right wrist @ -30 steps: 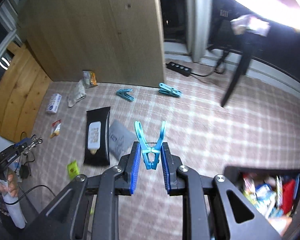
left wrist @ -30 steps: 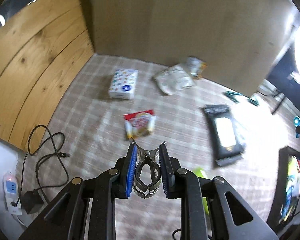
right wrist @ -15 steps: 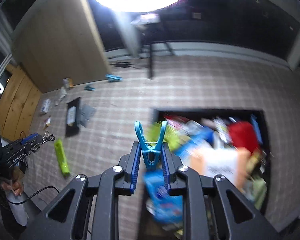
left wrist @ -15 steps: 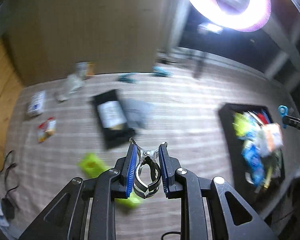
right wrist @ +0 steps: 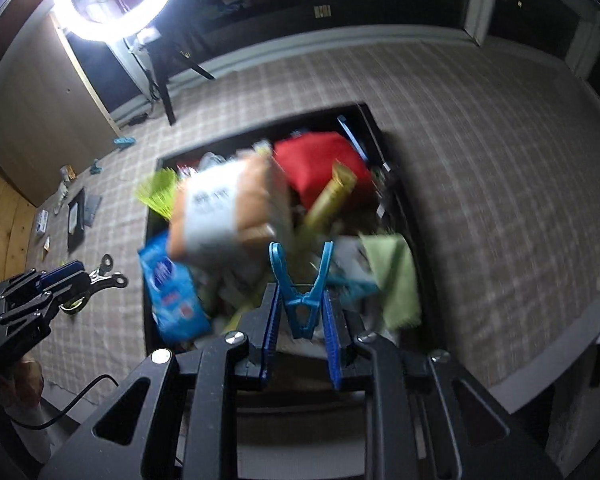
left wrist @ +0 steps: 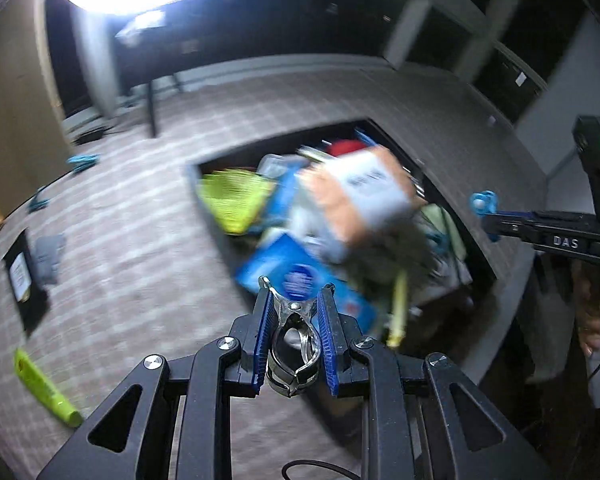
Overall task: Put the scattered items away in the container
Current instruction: 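Carry the metal clip and blue clothespin over the black box and release them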
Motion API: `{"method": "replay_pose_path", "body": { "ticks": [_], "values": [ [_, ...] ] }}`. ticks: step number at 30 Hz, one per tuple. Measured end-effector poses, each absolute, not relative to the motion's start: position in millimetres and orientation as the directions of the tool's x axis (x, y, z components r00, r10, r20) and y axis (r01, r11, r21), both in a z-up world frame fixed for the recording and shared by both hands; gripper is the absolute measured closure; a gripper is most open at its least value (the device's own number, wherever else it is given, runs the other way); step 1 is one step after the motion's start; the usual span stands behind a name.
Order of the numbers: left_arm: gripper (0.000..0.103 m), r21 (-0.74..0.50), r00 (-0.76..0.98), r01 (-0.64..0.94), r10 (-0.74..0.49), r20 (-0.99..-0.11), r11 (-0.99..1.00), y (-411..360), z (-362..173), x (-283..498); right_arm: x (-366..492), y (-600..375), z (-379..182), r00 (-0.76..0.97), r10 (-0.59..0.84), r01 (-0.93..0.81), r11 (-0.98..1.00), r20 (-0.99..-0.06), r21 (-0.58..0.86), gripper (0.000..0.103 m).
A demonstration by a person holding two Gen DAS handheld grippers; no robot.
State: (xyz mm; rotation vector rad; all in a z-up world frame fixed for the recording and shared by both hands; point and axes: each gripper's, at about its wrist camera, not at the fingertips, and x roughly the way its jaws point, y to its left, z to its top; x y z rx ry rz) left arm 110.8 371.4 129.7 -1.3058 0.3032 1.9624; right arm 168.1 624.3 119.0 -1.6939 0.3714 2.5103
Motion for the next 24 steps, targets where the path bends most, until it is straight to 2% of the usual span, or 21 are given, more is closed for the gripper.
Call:
{"method": "replay_pose_path", "body": {
  "ticks": [11, 14, 24],
  "values": [
    [0.08, -0.19, -0.1, -0.768, 0.408, -0.908, -0.611, 407, 106, 155, 200, 606, 81, -0.32, -0.112, -0.173, -0.969, -0.941, 0.174, 0.082],
    [0.08, -0.192, -0.108, -0.752, 0.405, -0.908, -0.631, 403, 106, 151, 200, 602, 79, -0.304, -0.086, -0.184, -0.972, -0.949, 0.147, 0.068],
    [0.08, -0.167, -0.162, -0.712, 0.392, -0.906, -0.682, 374, 113, 131, 194, 593, 99, -0.354, -0.085, -0.171, -0.973, -0.931, 0.154, 0.067]
  ]
}}
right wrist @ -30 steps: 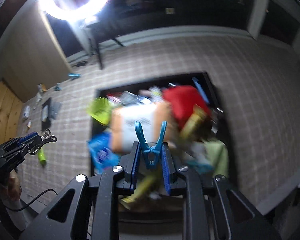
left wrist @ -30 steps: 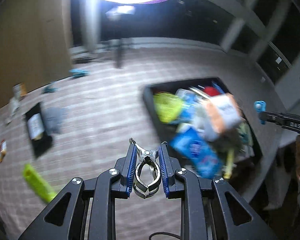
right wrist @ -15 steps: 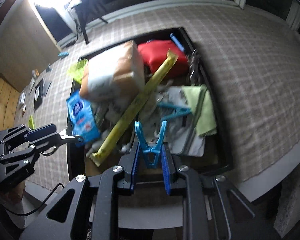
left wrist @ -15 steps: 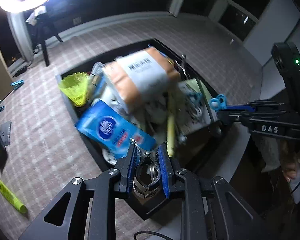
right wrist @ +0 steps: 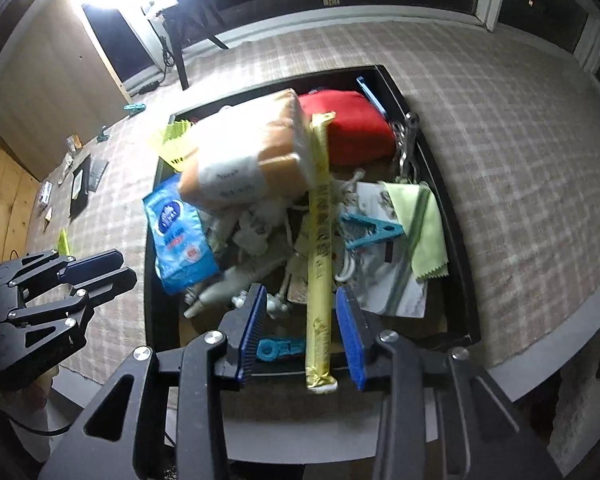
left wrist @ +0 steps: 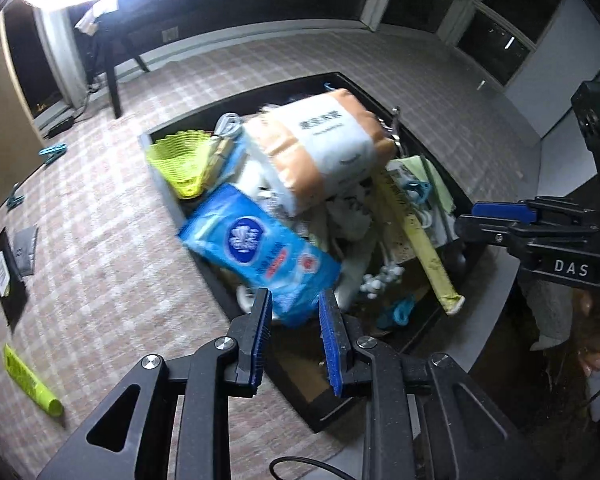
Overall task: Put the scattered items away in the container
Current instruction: 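Carry the metal clip and blue clothespin over the black box and release them, then move both grippers to the blue clothespins on the floor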
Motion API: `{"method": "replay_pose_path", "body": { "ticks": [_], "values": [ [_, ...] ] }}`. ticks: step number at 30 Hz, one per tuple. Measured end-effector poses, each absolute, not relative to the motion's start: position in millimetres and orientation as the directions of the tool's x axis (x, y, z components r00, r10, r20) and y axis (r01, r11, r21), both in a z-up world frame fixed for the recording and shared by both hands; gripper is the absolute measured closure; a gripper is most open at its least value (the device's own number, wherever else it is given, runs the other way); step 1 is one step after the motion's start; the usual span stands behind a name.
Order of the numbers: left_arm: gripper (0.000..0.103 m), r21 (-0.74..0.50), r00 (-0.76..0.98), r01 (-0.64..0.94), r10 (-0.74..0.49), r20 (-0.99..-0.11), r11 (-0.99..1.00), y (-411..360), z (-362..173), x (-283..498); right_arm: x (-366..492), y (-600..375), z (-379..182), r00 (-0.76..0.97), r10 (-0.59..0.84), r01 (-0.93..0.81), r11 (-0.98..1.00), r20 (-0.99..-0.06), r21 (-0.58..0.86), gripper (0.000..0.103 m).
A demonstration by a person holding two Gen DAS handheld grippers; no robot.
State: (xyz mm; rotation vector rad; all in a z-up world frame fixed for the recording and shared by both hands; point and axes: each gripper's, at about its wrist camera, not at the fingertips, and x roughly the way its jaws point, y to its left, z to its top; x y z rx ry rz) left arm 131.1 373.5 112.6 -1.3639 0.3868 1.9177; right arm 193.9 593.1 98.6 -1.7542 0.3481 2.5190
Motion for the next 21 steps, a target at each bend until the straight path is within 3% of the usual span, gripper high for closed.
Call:
{"method": "replay_pose_path", "body": {
  "ticks": [8, 21],
  "values": [
    [0.08, -0.154, -0.225, -0.608, 0.355, -0.907, -0.779, 309, 112, 92, 160, 551, 108, -0.374, -0.116, -0.093, -0.982, -0.92, 0.162, 0.067],
    [0.079, -0.106, -0.338, -0.327, 0.221, -0.915, -0.939, 141, 106, 8, 80, 429, 111, -0.38, -0.181, 0.106, -0.983, -0.907, 0.151, 0.067]
  ]
}}
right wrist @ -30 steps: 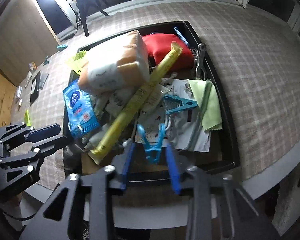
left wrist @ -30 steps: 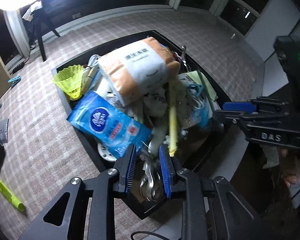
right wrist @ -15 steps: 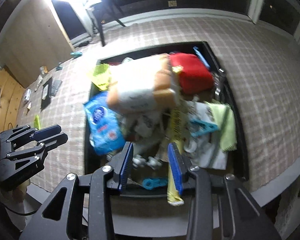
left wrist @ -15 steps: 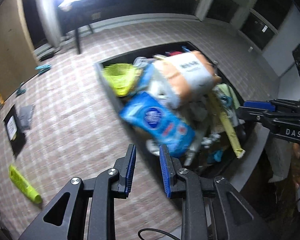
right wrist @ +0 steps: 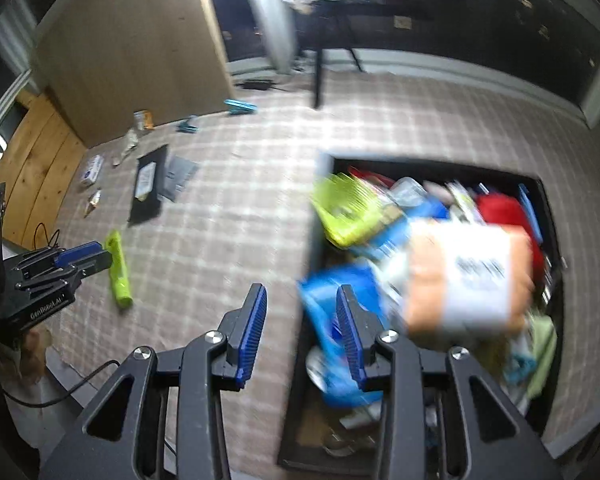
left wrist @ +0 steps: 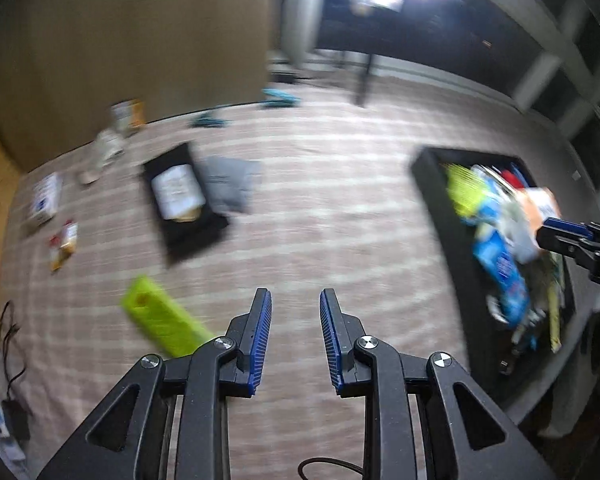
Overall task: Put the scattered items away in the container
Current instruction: 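Move both grippers to the blue clothespins on the floor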
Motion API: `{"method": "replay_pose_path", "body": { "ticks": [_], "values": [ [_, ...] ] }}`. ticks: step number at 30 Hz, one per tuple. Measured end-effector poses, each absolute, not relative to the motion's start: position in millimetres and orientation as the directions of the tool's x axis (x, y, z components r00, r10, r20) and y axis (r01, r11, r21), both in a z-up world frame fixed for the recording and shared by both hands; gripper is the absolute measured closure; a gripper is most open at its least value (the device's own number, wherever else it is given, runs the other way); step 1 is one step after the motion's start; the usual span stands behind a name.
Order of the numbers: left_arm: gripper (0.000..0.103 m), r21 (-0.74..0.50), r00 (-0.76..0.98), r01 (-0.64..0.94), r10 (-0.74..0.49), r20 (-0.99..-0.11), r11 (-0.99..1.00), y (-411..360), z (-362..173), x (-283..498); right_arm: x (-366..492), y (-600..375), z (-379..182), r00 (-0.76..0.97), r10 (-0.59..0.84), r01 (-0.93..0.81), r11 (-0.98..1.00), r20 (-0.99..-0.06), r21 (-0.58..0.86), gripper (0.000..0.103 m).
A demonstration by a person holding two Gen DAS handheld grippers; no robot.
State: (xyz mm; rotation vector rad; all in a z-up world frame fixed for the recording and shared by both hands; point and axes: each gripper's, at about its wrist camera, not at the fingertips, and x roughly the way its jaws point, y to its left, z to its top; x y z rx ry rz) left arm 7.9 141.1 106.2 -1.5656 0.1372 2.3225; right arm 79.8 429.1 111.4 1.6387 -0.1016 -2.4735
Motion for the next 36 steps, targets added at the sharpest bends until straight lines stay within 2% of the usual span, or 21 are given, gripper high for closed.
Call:
{"method": "replay_pose_path", "body": {
  "ticks": [7, 12, 15, 19, 24, 28, 36],
  "values": [
    [0.075, -0.089, -0.365, -0.161, 0.143, -0.92, -0.983, 56, 97, -38, 26, 358, 107, -0.38, -0.201, 0.212, -0.969, -0.903, 0.126, 0.067],
    [0.075, -0.078, -0.365, -0.129, 0.121, -0.923, -0.989, 33, 90, -74, -23, 316, 100, -0.406, -0.165, 0.269, -0.962, -0.899, 0.055, 0.067],
    [0.074, -0.07, -0.38, -0.175, 0.132, -0.915, -0.982, 43, 89, -101, -53, 307, 94, -0.417, -0.147, 0.276, -0.961, -0.897, 0.029, 0.067],
    [0.06, -0.064, -0.394, -0.287, 0.178, -0.902, -0.956, 74, 84, -141, -96, 302, 80, -0.41, -0.162, 0.29, -0.956, -0.898, 0.04, 0.067],
    [0.06, 0.002, -0.378, -0.438, 0.182, -0.908, -0.899, 126, 61, -194, -144, 295, 51, -0.379, -0.176, 0.332, -0.942, -0.908, 0.044, 0.067],
    [0.059, -0.023, -0.331, -0.484, 0.207, -0.921, -0.875, 148, 34, -229, -177, 291, 26, -0.349, -0.187, 0.358, -0.932, -0.918, 0.054, 0.067],
    [0.059, 0.045, -0.325, -0.556, 0.167, -0.931, -0.83, 173, -5, -260, -219, 290, -16, -0.321, -0.181, 0.397, -0.917, -0.93, 0.041, 0.063]
  ]
}}
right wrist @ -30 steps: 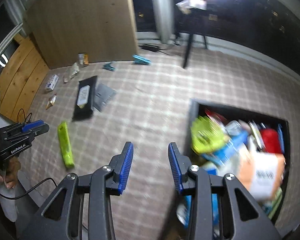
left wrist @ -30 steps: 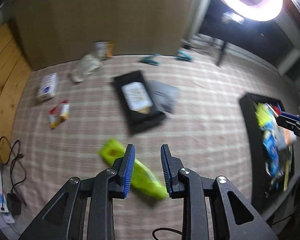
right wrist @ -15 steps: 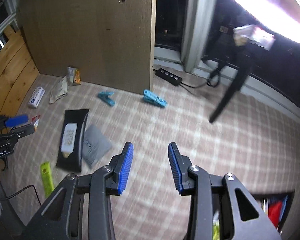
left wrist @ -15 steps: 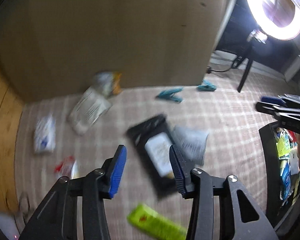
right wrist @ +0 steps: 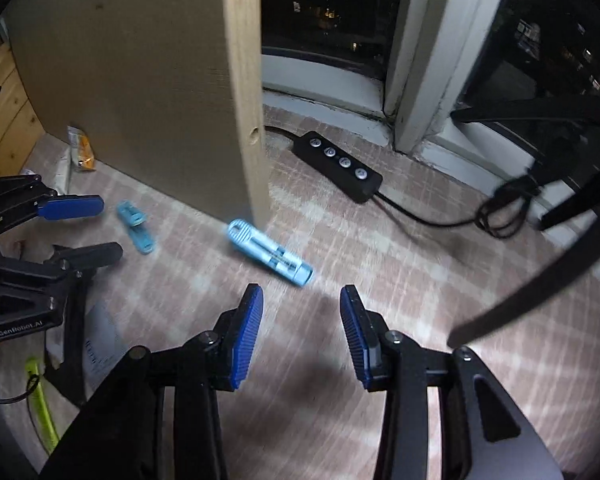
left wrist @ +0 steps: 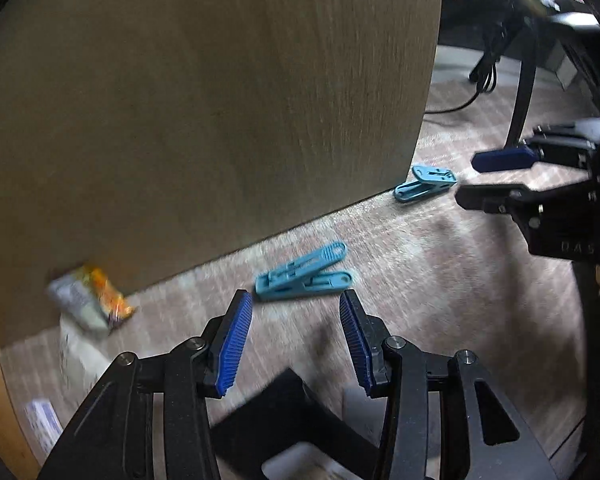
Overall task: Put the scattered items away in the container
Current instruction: 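Move both grippers to the blue clothespins on the floor, then grasp a blue clothespin with the left gripper while the right grasps another, then carry both blue clothespins over the black box and open both grippers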
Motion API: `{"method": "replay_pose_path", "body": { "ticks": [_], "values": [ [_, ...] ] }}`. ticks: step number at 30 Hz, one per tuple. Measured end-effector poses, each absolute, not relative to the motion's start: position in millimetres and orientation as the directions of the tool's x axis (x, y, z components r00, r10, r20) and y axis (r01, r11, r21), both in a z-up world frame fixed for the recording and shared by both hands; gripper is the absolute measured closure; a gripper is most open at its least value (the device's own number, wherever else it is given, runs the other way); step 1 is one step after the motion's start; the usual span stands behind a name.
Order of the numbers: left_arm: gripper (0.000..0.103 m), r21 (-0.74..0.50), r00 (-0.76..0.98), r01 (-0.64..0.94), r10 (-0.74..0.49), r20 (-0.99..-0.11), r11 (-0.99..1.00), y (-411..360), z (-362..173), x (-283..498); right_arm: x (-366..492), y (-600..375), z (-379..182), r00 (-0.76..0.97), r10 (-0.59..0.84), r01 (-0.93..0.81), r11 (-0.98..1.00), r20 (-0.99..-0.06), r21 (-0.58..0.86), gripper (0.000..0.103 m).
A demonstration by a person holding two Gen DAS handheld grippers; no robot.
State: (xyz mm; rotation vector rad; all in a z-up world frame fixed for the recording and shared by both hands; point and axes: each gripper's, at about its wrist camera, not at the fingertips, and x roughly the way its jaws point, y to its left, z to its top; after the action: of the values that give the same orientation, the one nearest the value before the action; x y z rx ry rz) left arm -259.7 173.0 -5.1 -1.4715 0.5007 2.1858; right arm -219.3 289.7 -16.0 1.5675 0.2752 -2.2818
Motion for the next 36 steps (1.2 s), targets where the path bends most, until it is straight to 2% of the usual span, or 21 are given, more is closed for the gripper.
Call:
{"method": "replay_pose_path", "body": {
  "ticks": [8, 14, 16, 18, 21, 24, 25, 26, 36],
  "values": [
    [0.059, 0.021, -0.332, -0.565, 0.204, -0.921, -0.825, 177, -10, -270, -236, 278, -30, -0.321, -0.213, 0.433, -0.9, -0.923, 0.057, 0.061],
    [0.068, 0.007, -0.325, -0.585, 0.226, -0.918, -0.811, 182, -10, -261, -234, 273, -29, -0.311, -0.24, 0.445, -0.892, -0.919, 0.083, 0.061],
    [0.07, 0.01, -0.323, -0.594, 0.226, -0.919, -0.805, 184, -10, -257, -232, 274, -28, -0.295, -0.263, 0.442, -0.89, -0.919, 0.113, 0.064],
    [0.074, 0.009, -0.319, -0.603, 0.232, -0.919, -0.797, 187, -9, -253, -230, 275, -28, -0.28, -0.264, 0.435, -0.892, -0.923, 0.123, 0.077],
    [0.075, 0.02, -0.33, -0.607, 0.23, -0.915, -0.794, 190, -9, -248, -227, 276, -27, -0.263, -0.283, 0.428, -0.891, -0.923, 0.151, 0.082],
    [0.078, 0.022, -0.332, -0.598, 0.224, -0.916, -0.801, 189, -8, -243, -223, 274, -27, -0.264, -0.28, 0.43, -0.891, -0.923, 0.147, 0.084],
    [0.088, 0.022, -0.333, -0.593, 0.22, -0.917, -0.805, 188, -8, -243, -222, 274, -27, -0.267, -0.281, 0.425, -0.893, -0.922, 0.15, 0.084],
    [0.093, 0.02, -0.33, -0.584, 0.215, -0.919, -0.811, 187, -7, -242, -221, 274, -26, -0.271, -0.284, 0.416, -0.896, -0.92, 0.154, 0.084],
    [0.094, -0.027, -0.324, -0.539, 0.236, -0.916, -0.842, 179, 7, -231, -197, 285, -10, -0.3, -0.316, 0.36, -0.911, -0.9, 0.199, 0.091]
  ]
}}
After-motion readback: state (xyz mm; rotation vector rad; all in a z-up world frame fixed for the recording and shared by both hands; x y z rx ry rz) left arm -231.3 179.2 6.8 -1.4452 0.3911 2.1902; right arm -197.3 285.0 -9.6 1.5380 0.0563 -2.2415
